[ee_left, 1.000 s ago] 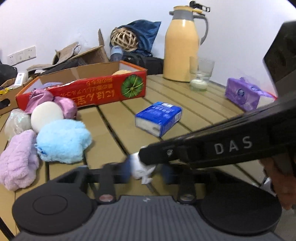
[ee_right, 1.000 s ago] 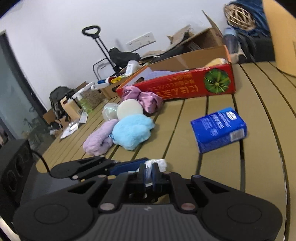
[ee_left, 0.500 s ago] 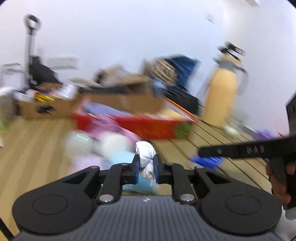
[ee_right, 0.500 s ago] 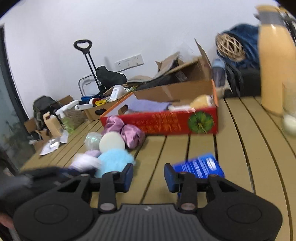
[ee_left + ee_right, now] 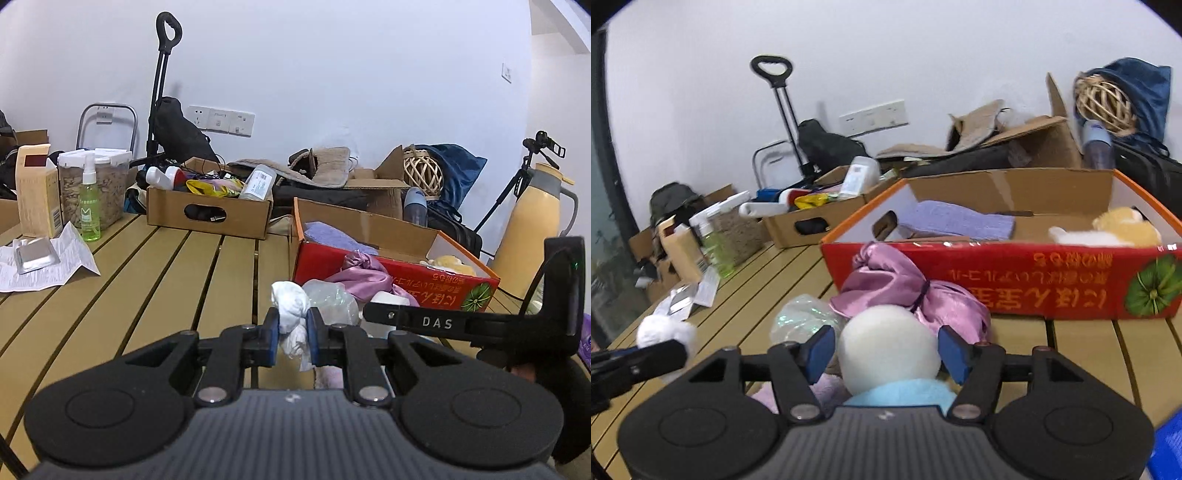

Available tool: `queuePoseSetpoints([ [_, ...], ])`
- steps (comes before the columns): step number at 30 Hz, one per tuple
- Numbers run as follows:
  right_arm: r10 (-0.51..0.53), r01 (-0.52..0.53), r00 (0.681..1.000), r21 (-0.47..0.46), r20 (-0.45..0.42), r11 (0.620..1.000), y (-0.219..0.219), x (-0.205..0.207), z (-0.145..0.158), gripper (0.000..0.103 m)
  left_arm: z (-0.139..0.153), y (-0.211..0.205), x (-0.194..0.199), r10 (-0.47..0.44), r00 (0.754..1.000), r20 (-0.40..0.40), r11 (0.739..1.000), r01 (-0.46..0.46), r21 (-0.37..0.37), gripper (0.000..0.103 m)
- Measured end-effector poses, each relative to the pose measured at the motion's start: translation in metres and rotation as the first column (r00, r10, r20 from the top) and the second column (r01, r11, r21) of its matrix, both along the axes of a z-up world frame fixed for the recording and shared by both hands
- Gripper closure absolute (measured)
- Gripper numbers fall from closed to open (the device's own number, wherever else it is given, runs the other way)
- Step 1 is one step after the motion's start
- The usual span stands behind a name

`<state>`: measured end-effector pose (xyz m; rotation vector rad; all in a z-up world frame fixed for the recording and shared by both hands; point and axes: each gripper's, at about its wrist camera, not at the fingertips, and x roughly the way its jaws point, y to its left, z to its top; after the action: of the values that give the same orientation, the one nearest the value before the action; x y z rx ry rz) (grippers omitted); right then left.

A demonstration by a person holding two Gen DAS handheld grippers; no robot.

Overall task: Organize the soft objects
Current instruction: 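Grasp the white foam ball with the right tool while the left tool holds the sock, then carry the sock and ball into the cardboard box and open both tools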

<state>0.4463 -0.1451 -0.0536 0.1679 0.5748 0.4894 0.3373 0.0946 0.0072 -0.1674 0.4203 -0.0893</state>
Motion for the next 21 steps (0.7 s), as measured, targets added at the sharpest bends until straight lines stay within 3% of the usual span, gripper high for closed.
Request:
queuePoseSetpoints([
  [5, -0.01, 0.009, 1.0, 0.062, 0.009, 0.998, -0.01, -0.009, 0.007, 0.052, 0.007, -0.003, -0.011, -0.021, 1.0, 0.019, 1.0, 0.021, -0.007, 0.087],
  [12, -0.041, 0.027, 0.987, 0.096, 0.157, 0.995, -0.061, -0.068, 0.058, 0.052, 0.023, -0.027, -0.027, -0.086, 0.995, 0.05, 0.996, 0.086, 0.004, 0.087],
  [16, -0.101, 0.074, 0.985, 0.183, 0.141, 0.98, -0.102, -0.077, 0.069, 0.052, 0.034, -0.042, -0.013, -0.132, 0.99, 0.054, 0.991, 0.133, -0.015, 0.087],
  [21, -0.159, 0.136, 0.977, 0.161, 0.141, 0.978, -0.136, -0.057, 0.082, 0.051, 0.063, -0.063, 0.036, -0.218, 0.973, 0.075, 0.976, 0.218, 0.013, 0.087],
])
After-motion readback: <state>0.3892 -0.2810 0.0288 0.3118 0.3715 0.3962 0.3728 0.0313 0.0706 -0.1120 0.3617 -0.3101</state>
